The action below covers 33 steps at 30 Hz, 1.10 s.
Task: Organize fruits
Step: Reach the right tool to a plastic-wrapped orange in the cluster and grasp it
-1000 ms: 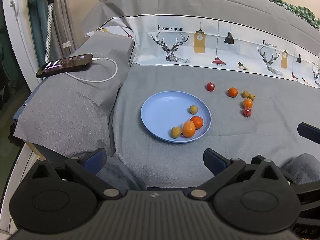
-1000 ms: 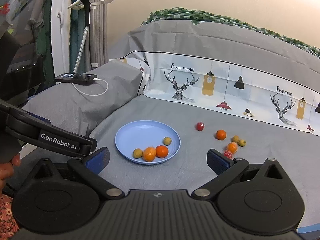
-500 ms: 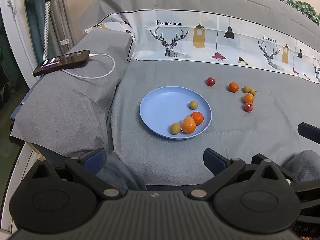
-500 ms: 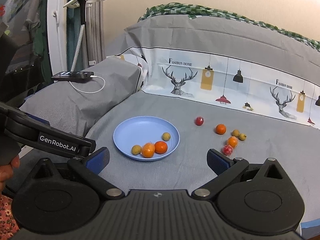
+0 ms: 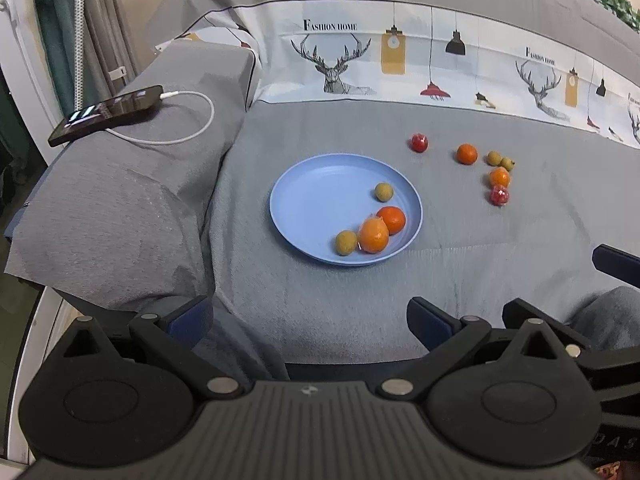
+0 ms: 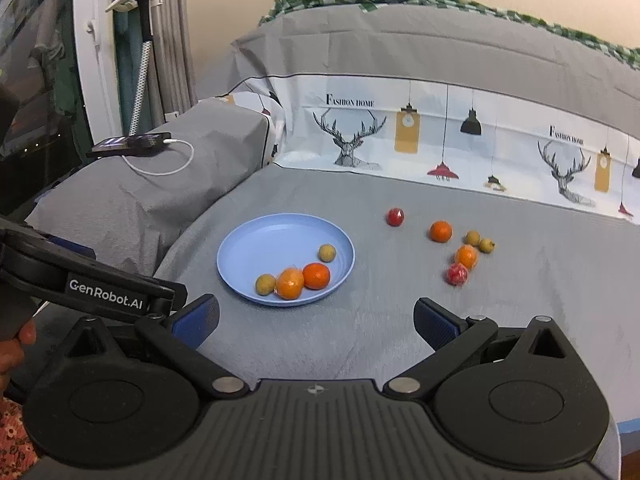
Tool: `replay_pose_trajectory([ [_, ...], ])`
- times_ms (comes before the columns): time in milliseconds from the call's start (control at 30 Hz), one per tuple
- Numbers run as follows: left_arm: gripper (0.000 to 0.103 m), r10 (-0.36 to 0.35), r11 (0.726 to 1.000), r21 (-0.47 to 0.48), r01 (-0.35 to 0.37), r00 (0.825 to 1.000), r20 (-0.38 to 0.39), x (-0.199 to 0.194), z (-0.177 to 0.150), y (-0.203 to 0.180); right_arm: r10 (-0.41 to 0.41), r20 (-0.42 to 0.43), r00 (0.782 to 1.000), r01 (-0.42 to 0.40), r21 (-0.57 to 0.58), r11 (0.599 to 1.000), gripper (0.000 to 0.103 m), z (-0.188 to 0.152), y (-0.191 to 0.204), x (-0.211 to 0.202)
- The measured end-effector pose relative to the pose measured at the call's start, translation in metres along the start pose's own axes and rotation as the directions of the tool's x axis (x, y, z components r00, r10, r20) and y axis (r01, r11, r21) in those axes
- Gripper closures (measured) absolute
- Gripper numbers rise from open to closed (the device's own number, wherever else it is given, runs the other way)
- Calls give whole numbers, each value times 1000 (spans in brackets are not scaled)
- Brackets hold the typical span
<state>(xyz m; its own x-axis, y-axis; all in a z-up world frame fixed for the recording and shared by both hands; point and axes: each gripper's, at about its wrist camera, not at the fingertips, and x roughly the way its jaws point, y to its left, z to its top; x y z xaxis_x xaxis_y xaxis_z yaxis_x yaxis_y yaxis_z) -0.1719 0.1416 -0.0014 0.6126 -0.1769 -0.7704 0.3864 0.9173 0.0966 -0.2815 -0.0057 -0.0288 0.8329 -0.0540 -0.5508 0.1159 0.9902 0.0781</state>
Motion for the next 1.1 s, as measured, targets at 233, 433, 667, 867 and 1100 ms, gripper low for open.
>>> replay_pose_trajectory([
  [233, 0, 6, 1000, 22, -4, 999, -46, 19, 5, -9, -7, -29, 1000, 9, 54, 999, 1, -4, -15, 16],
  [433, 0, 8, 999, 36, -5, 996, -90, 42, 17, -21, -32, -58, 998, 39, 113, 993, 1, -6, -40, 39],
  [667, 0, 13, 998, 61, -6, 993, -119, 70, 39, -42, -124, -85, 989, 137, 184, 973, 1, -7, -82, 83],
  [867, 0, 10, 998, 59, -2, 991, -135, 99, 68, -60, -222, -115, 968, 242, 212, 947, 1, -10, -124, 146],
  [1100, 0, 15, 997, 73, -6, 992, -124, 128, 102, -83, -304, -141, 942, 330, 238, 913, 1, -4, -184, 219],
])
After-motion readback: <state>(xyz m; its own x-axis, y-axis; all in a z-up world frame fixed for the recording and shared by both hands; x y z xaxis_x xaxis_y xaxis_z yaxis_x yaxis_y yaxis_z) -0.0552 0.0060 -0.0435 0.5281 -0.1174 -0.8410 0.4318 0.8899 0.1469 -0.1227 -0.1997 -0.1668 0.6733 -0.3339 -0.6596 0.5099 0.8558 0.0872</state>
